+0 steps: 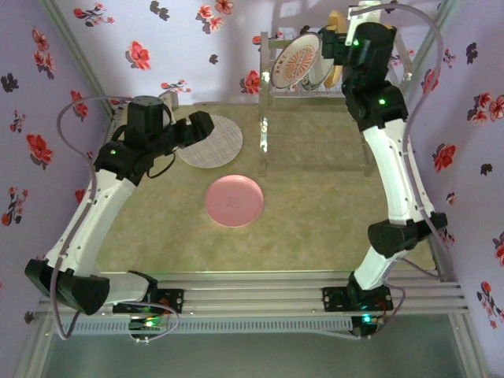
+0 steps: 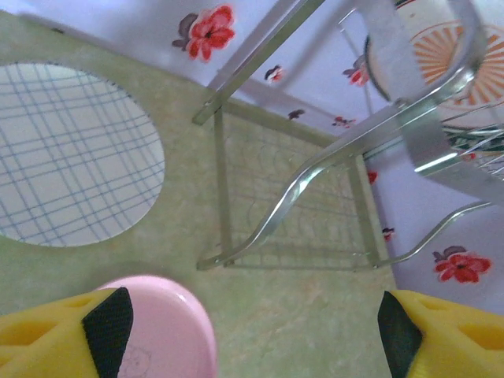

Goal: Unload the plates from the dish rack

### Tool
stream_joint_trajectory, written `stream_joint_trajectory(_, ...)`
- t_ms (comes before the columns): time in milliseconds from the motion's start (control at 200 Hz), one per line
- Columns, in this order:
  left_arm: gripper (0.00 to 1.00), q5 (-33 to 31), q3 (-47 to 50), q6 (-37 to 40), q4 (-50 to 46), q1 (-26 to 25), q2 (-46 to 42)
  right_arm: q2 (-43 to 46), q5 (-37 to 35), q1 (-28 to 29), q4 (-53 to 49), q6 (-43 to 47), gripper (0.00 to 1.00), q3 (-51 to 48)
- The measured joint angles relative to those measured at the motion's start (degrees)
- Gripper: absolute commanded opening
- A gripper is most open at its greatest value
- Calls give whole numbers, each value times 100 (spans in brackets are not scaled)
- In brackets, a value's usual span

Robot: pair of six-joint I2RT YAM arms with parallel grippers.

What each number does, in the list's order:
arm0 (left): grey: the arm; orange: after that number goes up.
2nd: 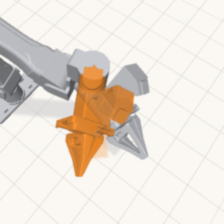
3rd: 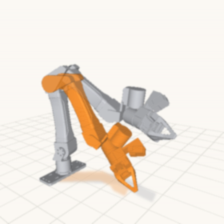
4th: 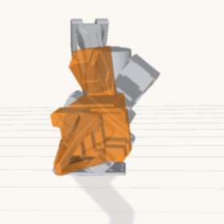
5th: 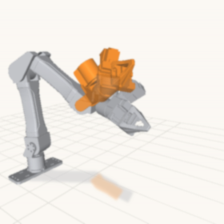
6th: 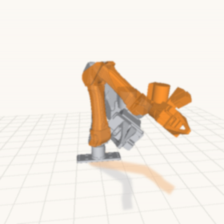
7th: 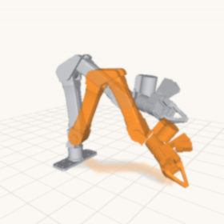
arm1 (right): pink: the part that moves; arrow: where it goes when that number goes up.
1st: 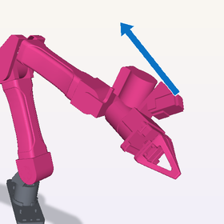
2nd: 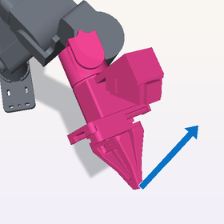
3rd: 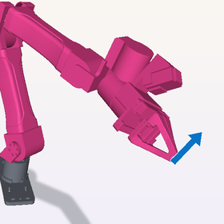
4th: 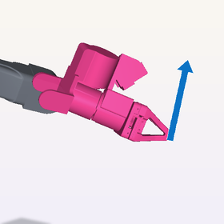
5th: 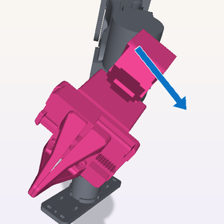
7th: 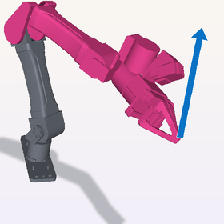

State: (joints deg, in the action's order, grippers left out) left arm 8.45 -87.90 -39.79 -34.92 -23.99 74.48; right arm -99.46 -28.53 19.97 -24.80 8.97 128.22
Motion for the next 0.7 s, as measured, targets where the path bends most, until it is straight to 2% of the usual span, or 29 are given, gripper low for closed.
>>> stream_joint_trajectory(275, 85, 293, -46, -157, 601, 26, -118, -710, -205, -2, 295, 546, 91, 293)
stream_joint_trajectory(495, 85, 420, -48, -302, 1329, 26, -450, -1134, -459, -2, 490, 870, 79, 671)
stream_joint_trajectory(700, 85, 424, -48, -361, 1480, 28, -481, -1425, -636, -2, 643, 1117, 67, 892)
